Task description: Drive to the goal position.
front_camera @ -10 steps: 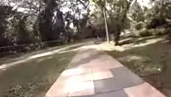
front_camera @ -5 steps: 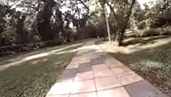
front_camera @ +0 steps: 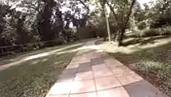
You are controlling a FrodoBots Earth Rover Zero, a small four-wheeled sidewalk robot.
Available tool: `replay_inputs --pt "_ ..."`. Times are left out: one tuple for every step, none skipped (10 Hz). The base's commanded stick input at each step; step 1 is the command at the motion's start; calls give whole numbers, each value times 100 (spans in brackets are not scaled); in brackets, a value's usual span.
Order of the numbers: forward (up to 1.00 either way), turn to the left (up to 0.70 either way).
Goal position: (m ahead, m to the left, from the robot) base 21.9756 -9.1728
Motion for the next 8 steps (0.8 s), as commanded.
replay_inputs --pt "100 0" --pt "100 0" --pt "100 0" --pt "100 0" --pt "100 0" --pt "100 0" --pt "100 0" --pt "100 0"
